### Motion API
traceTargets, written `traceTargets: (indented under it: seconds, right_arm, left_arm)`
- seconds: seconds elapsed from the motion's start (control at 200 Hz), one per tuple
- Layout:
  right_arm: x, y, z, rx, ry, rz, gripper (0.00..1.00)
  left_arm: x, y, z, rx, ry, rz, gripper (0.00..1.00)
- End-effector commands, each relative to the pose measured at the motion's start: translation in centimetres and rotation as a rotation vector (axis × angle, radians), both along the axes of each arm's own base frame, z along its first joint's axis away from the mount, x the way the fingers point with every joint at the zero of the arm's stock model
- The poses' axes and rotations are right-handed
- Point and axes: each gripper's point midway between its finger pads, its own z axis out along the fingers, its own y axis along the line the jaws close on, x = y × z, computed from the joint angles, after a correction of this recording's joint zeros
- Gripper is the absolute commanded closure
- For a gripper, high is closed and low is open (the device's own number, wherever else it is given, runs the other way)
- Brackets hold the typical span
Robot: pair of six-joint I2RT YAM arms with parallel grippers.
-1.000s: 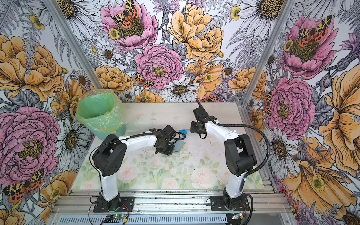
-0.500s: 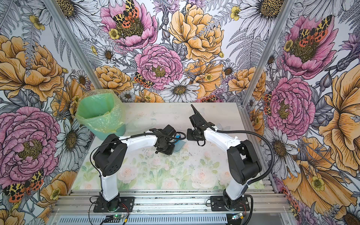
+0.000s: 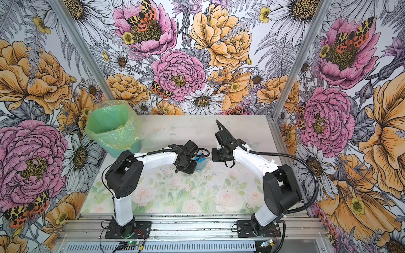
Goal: Sweep away the paper scraps from the table
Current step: 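Lift the dustpan to the green bin while the right gripper draws back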
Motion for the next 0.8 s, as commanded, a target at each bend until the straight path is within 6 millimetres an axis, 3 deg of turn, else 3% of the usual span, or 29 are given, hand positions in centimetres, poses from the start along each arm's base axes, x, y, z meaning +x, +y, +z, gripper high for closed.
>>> traceTargets:
  seconds: [0.0, 0.165, 0.4, 0.42, 0.605, 0.796]
  right_arm:
    - [-0.6, 0.1, 2.4, 0.027, -0.041, 0.038, 1.0]
    - [-0.6, -0.2, 4.8, 0.06, -0.082, 0.048, 1.0]
    - [0.2, -4.6, 8.8, 0.085, -0.188, -0.073, 1.0]
    - [0.2, -5.1, 9.2, 0.087, -0.198, -0.086, 1.0]
    - [0.4, -8.5, 10.5, 0.071, -0.245, -0.169, 1.0]
    - [0.9, -10.4, 10.2, 0.051, -0.243, -0.228, 1.0]
  left_arm:
    - [0.9, -0.1, 0.1, 0.008, -0.052, 0.01, 1.0]
    - [1.5, -0.1, 1.2, -0.004, -0.097, 0.018, 1.0]
    - [2.0, 0.6, 3.7, -0.018, -0.161, 0.043, 1.0]
    - [2.1, 0.6, 5.2, -0.042, -0.188, 0.047, 1.0]
    - [2.3, 1.5, 8.8, -0.071, -0.246, 0.071, 1.0]
    - [2.3, 2.8, 13.2, -0.07, -0.312, 0.073, 1.0]
